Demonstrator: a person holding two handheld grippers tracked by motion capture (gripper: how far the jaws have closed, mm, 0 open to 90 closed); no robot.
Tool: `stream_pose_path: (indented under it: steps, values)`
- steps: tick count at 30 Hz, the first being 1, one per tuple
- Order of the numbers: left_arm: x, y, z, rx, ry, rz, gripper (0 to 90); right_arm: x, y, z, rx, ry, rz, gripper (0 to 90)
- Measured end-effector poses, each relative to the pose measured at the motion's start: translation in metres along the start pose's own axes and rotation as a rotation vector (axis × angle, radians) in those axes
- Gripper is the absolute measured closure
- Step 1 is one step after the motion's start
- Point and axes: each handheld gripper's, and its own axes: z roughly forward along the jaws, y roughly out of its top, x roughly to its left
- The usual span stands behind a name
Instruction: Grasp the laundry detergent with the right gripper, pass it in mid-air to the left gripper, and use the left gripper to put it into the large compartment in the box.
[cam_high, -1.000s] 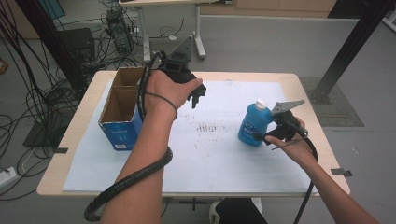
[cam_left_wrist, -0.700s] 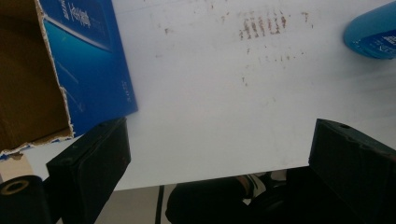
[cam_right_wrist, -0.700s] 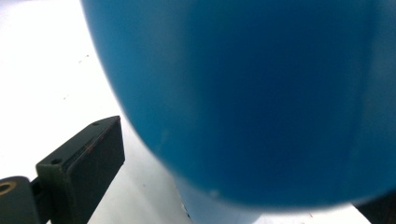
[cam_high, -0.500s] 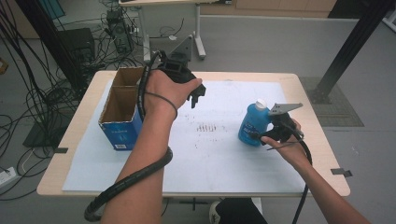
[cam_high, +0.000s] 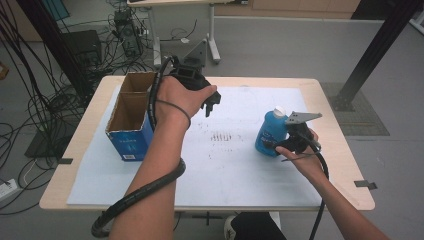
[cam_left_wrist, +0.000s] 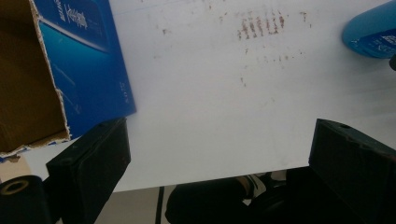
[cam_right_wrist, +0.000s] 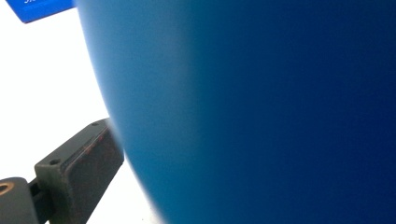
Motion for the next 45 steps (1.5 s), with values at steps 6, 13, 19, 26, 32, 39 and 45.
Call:
stream_pose_path:
  steps: [6,13,19,26,32,39,45]
  values:
    - [0.0004,0.0,0.0008,0.003,-0.003,-0.001,5.9,0.0021,-0.0001,0.0018,-0.008,0.004,-0.006,2.1]
    - [0.0021,-0.0007,-0.0001,-0.002,-0.004,-0.004,5.9,0.0023,0.0004,0.0017,-0.017,0.001,-0.01,2.0]
    - [0.0014,-0.001,0.0002,0.0,-0.005,-0.001,5.9,0.0025,0.0004,0.0012,-0.018,0.001,-0.015,2.0]
    - [0.0005,-0.0007,-0.0003,-0.002,-0.008,0.0,5.9,0.0027,0.0006,0.0006,-0.019,0.001,-0.017,2.0]
    - [0.0019,-0.0013,0.0008,0.001,-0.01,0.0,5.9,0.0035,0.0007,0.0004,-0.018,-0.004,-0.021,2.0]
    - [0.0024,-0.0014,0.0002,0.0,-0.007,0.0,5.9,0.003,0.0008,0.0003,-0.021,-0.005,-0.023,2.0]
    - [0.0,-0.0007,-0.0011,-0.004,-0.008,0.006,5.9,0.0029,0.0007,0.0003,-0.021,-0.007,-0.025,2.0]
